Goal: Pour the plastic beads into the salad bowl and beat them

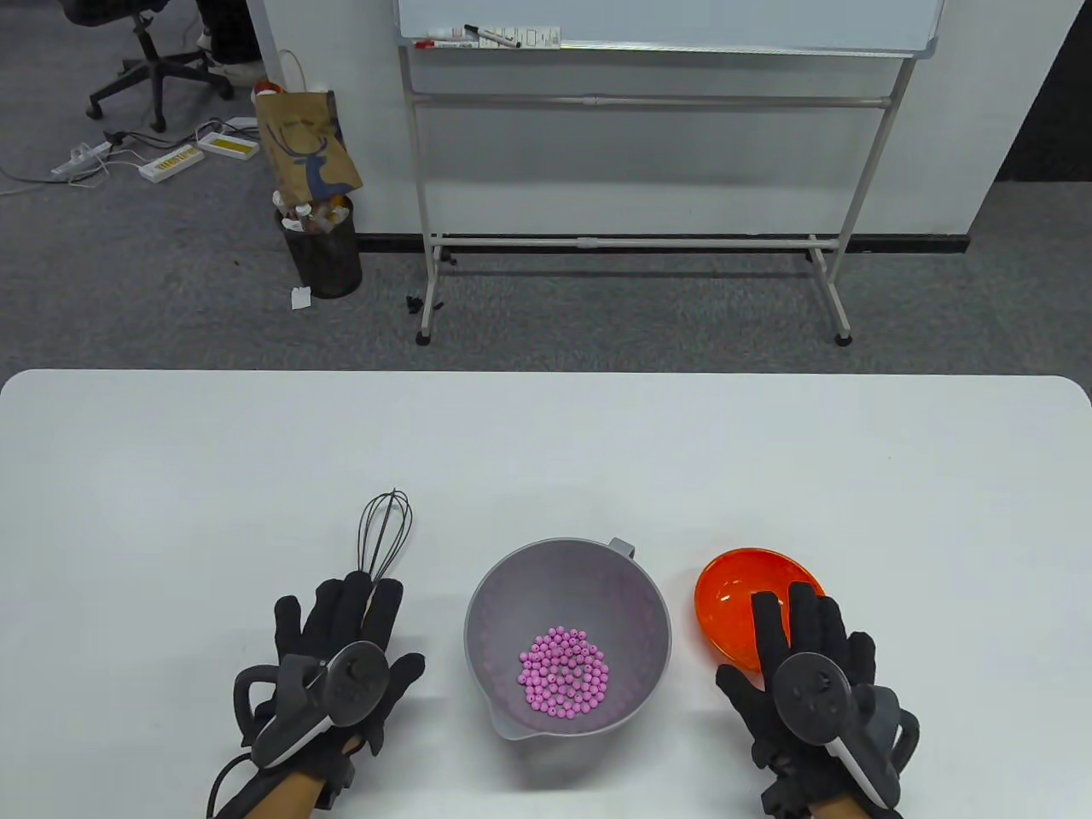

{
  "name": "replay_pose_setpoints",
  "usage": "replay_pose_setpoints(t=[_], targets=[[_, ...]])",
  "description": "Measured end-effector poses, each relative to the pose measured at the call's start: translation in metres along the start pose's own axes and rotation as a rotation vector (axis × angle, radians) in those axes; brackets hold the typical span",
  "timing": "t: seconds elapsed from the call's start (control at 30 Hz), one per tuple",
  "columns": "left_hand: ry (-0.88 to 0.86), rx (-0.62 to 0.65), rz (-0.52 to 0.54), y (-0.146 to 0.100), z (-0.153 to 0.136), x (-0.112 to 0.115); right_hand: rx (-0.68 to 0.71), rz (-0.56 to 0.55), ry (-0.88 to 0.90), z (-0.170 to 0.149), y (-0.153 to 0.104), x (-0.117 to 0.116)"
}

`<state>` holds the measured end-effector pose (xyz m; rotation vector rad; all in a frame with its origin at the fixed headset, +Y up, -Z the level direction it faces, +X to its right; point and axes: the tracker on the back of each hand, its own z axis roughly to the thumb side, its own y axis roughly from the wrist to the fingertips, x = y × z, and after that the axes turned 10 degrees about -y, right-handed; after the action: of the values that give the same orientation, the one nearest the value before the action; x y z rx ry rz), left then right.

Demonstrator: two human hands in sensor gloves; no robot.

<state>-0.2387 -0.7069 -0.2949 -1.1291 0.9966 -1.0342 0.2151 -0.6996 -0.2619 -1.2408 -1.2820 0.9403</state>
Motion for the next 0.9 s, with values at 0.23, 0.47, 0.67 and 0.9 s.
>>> replay_pose_setpoints(t=[0.23,0.47,0.67,0.9], targets=[[-0.030,-0.104,0.065,0.002,-0.020,-0.011,0.020,-0.007,0.045,0.002,-0.001,0.002],[0.086,-0.262,0.012,0.012,-0.048,0.005,0.009,0.019,0.064,0.000,-0.002,0.000],[0.212,-0.359,-0.096,0.029,-0.054,0.035,0.007,0.031,0.051,0.002,-0.002,-0.003],[0.224,-0.423,-0.151,0.037,-0.056,0.050,-0.009,0.055,0.065,-0.003,0.000,-0.005]])
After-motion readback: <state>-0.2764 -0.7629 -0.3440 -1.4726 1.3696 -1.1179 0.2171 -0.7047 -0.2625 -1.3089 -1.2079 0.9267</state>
